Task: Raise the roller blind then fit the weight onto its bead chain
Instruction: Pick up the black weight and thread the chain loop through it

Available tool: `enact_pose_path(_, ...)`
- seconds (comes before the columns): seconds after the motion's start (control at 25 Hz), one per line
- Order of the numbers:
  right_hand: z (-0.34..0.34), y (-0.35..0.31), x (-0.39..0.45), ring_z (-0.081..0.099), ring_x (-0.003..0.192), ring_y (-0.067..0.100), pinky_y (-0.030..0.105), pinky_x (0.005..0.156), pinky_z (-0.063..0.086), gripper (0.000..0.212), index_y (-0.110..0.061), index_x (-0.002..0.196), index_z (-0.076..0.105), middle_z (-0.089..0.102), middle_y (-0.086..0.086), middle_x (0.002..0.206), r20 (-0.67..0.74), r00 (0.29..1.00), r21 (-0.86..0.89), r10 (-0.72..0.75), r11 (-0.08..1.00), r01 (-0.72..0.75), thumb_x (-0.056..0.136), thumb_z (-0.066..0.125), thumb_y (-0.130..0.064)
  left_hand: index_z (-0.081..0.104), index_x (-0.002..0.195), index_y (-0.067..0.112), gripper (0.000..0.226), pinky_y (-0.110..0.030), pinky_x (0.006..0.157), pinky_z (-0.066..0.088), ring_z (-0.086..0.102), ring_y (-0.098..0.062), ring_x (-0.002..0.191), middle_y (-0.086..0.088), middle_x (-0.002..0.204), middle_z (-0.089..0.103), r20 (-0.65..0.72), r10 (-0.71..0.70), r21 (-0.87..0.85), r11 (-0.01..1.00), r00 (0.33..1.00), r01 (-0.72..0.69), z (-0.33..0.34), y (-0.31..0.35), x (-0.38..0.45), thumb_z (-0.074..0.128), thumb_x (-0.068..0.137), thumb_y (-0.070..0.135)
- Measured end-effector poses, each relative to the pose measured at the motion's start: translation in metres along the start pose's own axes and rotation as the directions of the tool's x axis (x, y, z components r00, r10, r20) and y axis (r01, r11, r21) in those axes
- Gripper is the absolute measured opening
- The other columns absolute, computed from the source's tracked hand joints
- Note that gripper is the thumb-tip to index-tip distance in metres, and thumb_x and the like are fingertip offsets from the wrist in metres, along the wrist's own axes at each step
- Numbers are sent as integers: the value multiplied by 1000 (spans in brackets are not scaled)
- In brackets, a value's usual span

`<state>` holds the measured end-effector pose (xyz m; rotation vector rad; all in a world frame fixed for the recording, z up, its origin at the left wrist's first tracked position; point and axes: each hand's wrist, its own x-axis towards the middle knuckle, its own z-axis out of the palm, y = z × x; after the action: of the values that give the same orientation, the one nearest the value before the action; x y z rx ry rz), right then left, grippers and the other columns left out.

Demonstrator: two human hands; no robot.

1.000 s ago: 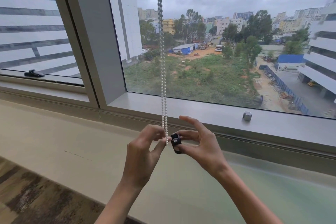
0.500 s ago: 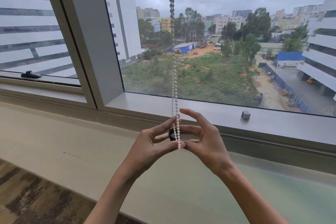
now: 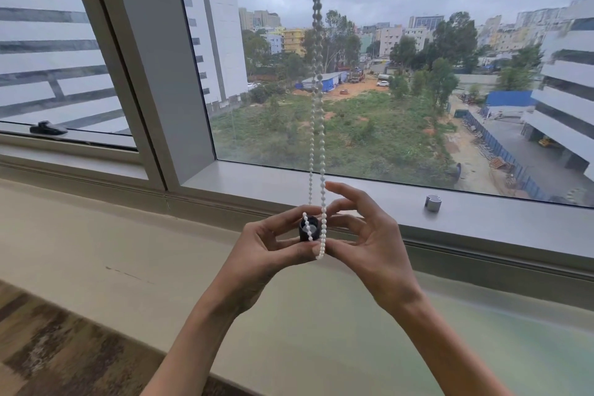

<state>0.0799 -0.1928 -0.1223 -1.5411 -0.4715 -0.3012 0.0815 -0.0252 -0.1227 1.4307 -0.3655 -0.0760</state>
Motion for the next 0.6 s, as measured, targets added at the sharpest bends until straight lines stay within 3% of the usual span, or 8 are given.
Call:
enact_pose_path(0.12, -3, 1, 2, 71, 88, 15, 31, 84, 55, 65, -19, 121, 56, 73, 1, 83, -27, 1000, -30, -8, 1000, 7, 64, 80, 3, 71, 108, 13, 44, -51, 94, 51, 69, -34, 96, -13, 112, 71, 1, 11, -10, 1000, 1000, -11, 1, 3, 2, 77, 66, 1)
enact_pose_path(0.2, -2, 0, 2, 72, 85, 15, 35, 81, 57, 59, -21, 116, 59, 75, 5, 83, -58, 998, -57, 11, 998, -14, 65, 81, -1, 72, 104, 14, 40, -49, 92, 52, 68, -33, 98, -17, 108, 72, -7, 12, -19, 1000, 1000, -12, 3, 3, 3, 77, 66, 2)
enact_pose_path(0.36, -6, -2, 0, 72, 73, 13, 31, 72, 56, 47, -22, 110, 63, 77, 2, 81, -102, 995, -107, 4, 994, -15, 69, 79, -5, 73, 103, 13, 38, -43, 83, 57, 69, -37, 96, -20, 104, 72, 7, -12, -24, 1000, 1000, 12, 6, 5, 7, 74, 67, -1)
enact_pose_path(0.52, -15, -7, 2, 73, 77, 18, 31, 75, 58, 43, -17, 111, 63, 76, 8, 82, -13, 1000, -62, 19, 998, -20, 72, 76, -2, 75, 96, 15, 34, -40, 78, 59, 69, -29, 85, -17, 95, 73, 15, -26, -30, 999, 1000, 27, 12, 6, 9, 74, 66, 1)
enact_pose_path(0.6, -25, -9, 6, 73, 79, 18, 27, 75, 57, 38, -14, 107, 66, 76, 7, 84, -42, 999, -104, 12, 994, -16, 72, 76, -3, 75, 95, 15, 33, -40, 79, 58, 67, -30, 86, -22, 95, 72, -10, -32, -62, 998, 999, 31, 14, 6, 9, 74, 65, 1)
